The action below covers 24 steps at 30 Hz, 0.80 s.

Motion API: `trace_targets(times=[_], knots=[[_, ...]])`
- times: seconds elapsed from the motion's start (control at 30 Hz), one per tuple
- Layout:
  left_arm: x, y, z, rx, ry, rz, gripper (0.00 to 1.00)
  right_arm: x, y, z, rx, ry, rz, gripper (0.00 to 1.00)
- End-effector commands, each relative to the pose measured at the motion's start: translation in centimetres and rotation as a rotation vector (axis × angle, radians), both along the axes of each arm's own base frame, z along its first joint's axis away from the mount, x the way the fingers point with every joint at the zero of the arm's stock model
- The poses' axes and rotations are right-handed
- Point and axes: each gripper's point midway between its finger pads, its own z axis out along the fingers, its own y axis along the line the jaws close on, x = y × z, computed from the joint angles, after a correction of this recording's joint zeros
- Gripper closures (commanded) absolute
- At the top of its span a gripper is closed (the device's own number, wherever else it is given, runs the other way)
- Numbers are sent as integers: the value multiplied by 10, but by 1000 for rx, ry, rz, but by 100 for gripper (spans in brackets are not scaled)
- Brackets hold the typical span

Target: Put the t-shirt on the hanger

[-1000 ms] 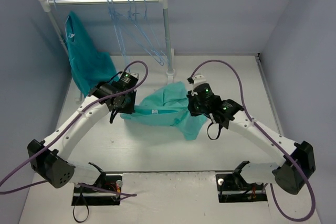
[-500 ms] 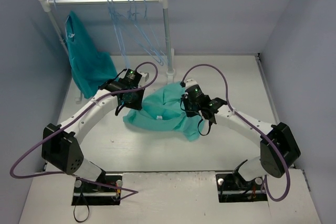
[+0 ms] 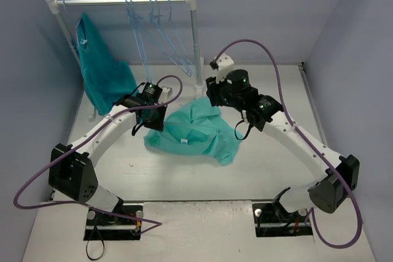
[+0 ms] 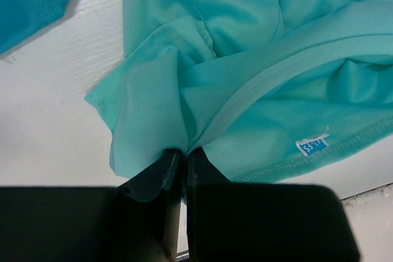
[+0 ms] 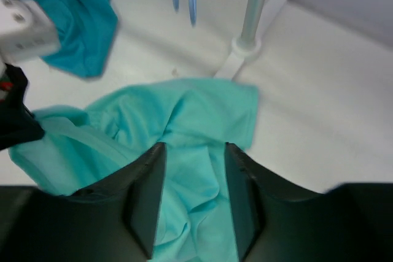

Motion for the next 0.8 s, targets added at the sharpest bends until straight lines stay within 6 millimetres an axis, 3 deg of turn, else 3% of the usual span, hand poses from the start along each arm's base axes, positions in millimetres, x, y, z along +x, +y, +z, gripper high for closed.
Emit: trace_targets(times=[0.0,0.13,0.23,0.3,0.4,0.6,0.77], knots=[[7,2,12,-25,-37,11,100,28,9,82,21,-225,22,70],[5,6,7,-10,-25,13,100,57,27,111,14,-299,49,73],[4,6,5,-7,-20,14,100,76,41,127,17,-344,70,70],[4,8,4,-1,-18,20,100,86,48,122,5,-345,85,66],[4,8,4,2,-15,22,100,99,58,142,26,-393,102,66],[3,8,1,4,-2,22,100,121,77,141,47,-401,129,65],[2,9,2,6,-3,25,100,135,85,122,45,-367,126,65]])
